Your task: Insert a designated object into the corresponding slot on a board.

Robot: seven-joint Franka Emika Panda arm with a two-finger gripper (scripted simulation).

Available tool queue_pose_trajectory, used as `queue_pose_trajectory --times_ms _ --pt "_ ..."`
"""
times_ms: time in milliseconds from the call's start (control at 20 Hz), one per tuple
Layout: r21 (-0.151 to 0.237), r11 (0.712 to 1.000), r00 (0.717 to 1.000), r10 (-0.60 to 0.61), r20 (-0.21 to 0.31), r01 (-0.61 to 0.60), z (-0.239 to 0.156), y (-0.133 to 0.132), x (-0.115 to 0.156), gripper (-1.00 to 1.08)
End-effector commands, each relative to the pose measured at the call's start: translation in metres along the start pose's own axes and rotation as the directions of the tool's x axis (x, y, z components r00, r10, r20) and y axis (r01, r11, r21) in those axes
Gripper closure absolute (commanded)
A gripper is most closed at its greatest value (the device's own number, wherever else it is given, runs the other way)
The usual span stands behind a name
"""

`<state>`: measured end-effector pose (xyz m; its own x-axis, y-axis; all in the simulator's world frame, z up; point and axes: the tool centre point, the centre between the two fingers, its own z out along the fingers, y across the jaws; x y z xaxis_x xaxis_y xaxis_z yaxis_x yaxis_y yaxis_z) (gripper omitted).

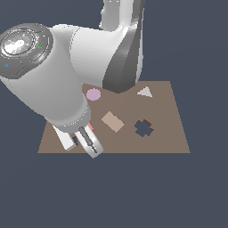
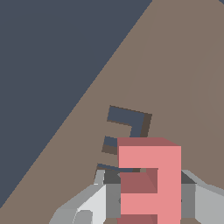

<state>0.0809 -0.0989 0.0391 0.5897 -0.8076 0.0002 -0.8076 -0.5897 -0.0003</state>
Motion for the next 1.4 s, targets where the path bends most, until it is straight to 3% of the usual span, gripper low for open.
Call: queue_pose_trajectory --times_ms 0,500,1150,1200,1350 --pt "0.000 0.998 0.998 0.058 0.000 -0.058 0.000 -0.004 0.005 1.08" --pt "0.000 0.981 0.981 0.192 0.000 -0.192 -0.001 -0.010 0.017 1.08" --pt "-0.001 0.978 0.978 0.208 0.001 -0.208 0.009 -0.011 0.019 1.08" --pt "-0.001 0.978 0.978 0.208 0.001 -0.208 0.009 -0.011 0.019 -0.92" --pt "-0.001 0.978 0.978 0.208 0.001 -0.208 0.009 -0.011 0.019 -0.92"
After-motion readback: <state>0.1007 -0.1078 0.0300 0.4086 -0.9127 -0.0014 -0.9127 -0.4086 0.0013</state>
